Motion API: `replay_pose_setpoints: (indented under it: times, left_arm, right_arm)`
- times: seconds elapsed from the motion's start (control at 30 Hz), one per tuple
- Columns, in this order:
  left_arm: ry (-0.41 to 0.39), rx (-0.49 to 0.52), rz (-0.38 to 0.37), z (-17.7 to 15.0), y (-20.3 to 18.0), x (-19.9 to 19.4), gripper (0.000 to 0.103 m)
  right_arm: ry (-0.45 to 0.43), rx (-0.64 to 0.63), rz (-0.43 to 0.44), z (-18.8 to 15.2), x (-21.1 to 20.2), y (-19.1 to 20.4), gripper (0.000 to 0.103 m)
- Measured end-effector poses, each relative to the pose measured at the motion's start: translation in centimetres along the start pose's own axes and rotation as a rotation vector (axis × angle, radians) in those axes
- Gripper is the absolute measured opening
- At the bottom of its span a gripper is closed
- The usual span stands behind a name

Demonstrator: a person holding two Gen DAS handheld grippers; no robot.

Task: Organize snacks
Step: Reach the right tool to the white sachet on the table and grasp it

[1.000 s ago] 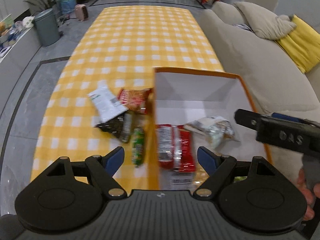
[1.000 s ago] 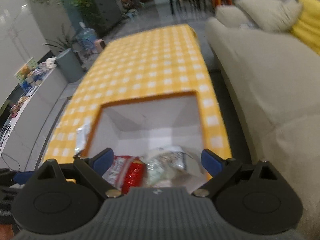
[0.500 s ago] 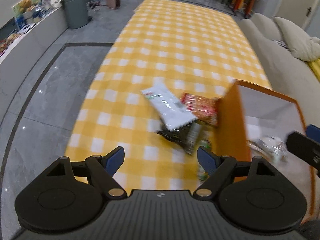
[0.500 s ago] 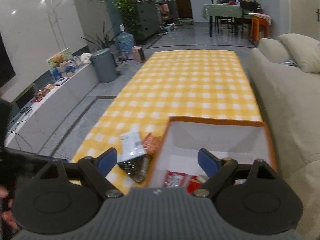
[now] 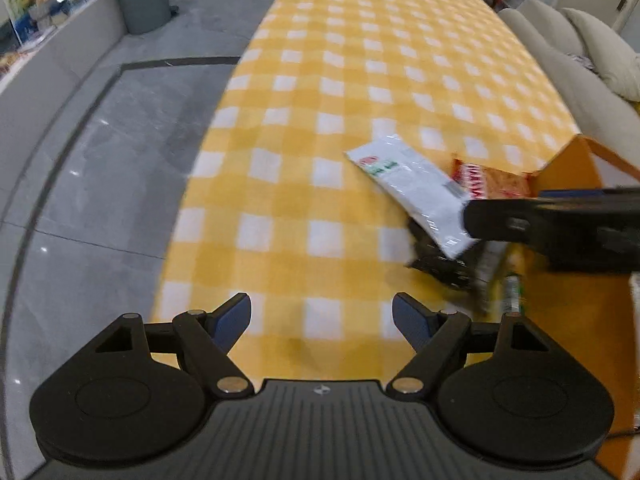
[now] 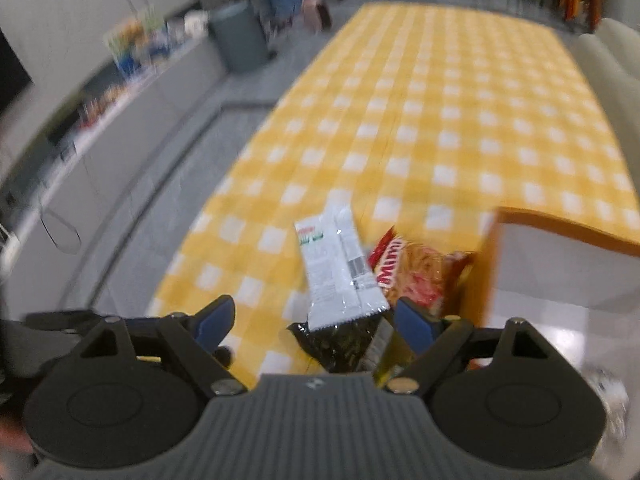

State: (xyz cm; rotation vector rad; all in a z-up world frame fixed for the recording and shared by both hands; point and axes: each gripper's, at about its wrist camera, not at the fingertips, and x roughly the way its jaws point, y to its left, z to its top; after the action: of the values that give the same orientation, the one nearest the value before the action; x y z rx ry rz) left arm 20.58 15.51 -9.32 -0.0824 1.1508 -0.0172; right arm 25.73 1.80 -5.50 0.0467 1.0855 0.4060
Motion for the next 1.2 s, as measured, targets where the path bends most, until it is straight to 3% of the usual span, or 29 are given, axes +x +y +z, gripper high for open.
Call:
replay_pose_setpoints:
  times: [0.13, 0.37, 0.47, 0.63, 0.73, 0.87, 1.0, 1.07, 1.2]
  left_arm:
    - [0.043, -0.055, 0.033, 0.4, 1.1, 1.4, 0.094]
    - [0.094, -0.137, 0.048, 0.6, 2.8, 2.6, 0.094]
    - [0.1, -0.144, 0.025, 0.5, 2.7, 3.0, 0.094]
    - [0.137, -0.121, 0.037, 0.4, 1.7, 3.9, 0.094]
    - [0.139, -0.109, 0.038, 0.3, 1.4, 3.8, 0.094]
    - [0.137, -0.127, 0.032, 0.4, 1.8, 3.6, 0.094]
    - [0.131, -0.161, 0.008, 0.5, 2.4, 3.3, 0.094]
    - [0.116, -0.171, -0.003, 0.5, 2.5, 2.9, 0.094]
    - [0.019, -0.122, -0.044, 0.3, 1.6, 1.2, 0.094]
  right_arm:
    - [0.021, -0.11, -0.123, 1.8, 4.2, 1.4, 0.086]
    - [0.136, -0.149, -0.146, 4.6, 10.0, 1.7, 0.087]
    - [0.218, -0.154, -0.145, 5.2, 12.2, 1.5, 0.087]
    - [0.254, -0.202, -0.171, 5.7, 13.8, 2.0, 0.087]
    - [0.28, -0.244, -0.172, 5.4, 14.5, 2.6, 0.079]
    - [0.253, -0.245, -0.134, 5.2, 13.5, 2.6, 0.05]
    - [0.231, -0.244, -0.14, 4.9, 12.5, 2.5, 0.048]
    - [0.182, -0.254, -0.101, 4.6, 11.0, 2.7, 0.048]
    - [0.087, -0.263, -0.055, 4.3, 6.8, 3.1, 0.048]
